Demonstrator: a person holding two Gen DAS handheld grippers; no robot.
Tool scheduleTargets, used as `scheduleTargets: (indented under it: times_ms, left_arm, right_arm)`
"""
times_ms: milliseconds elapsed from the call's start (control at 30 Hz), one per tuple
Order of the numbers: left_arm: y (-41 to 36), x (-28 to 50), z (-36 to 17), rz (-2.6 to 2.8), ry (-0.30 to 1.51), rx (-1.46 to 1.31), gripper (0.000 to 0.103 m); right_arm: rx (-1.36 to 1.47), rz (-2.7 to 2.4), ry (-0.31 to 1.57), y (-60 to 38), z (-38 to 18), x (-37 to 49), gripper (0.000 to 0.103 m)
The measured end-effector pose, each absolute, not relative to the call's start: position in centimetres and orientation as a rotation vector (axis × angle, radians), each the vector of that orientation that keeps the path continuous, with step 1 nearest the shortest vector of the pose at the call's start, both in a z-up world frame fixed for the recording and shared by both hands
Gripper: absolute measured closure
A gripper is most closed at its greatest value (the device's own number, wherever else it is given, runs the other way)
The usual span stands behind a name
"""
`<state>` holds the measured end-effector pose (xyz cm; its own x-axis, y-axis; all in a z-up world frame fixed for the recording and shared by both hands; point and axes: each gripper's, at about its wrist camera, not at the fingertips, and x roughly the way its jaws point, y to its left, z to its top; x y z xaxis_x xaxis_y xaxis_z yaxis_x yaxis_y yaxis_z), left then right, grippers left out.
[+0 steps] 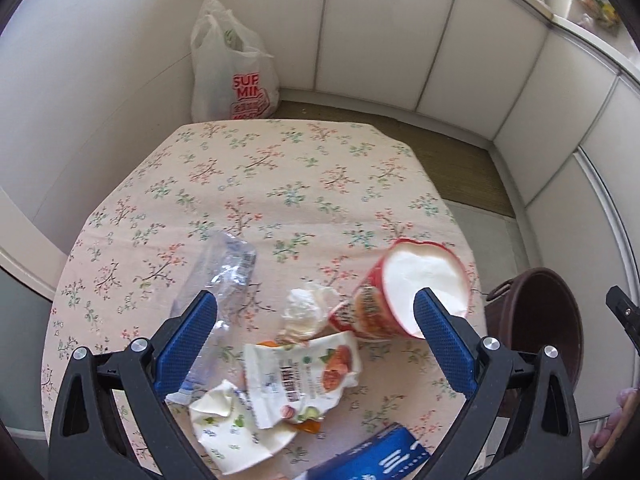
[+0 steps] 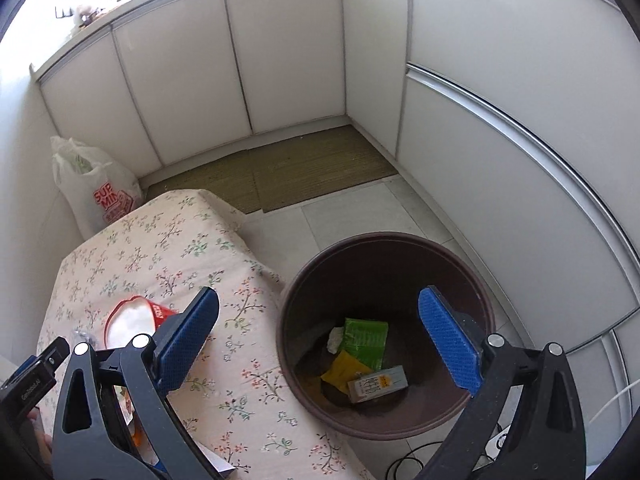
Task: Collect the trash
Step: 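Grasp the clear plastic bottle with the left tool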
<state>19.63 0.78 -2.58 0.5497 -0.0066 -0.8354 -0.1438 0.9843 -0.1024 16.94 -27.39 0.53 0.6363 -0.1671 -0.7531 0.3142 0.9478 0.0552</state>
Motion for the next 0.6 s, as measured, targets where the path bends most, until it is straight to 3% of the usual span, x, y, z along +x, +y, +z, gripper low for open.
scheduleTargets:
  times_ms: [333,600]
  left_arm:
    - [8.7,21.3,-7.9,0.138,1.138,-0.174,0.007]
    - [10.0,23.9,-11.6,0.099,1.266,-0.173,0.007]
  right_arm:
    - [0.052,-0.189,0.906,-20.0,-1.6,19.5,0.007]
    - [0.035,-0.166,0.952,-17.3,-3.4,21.5,0.007]
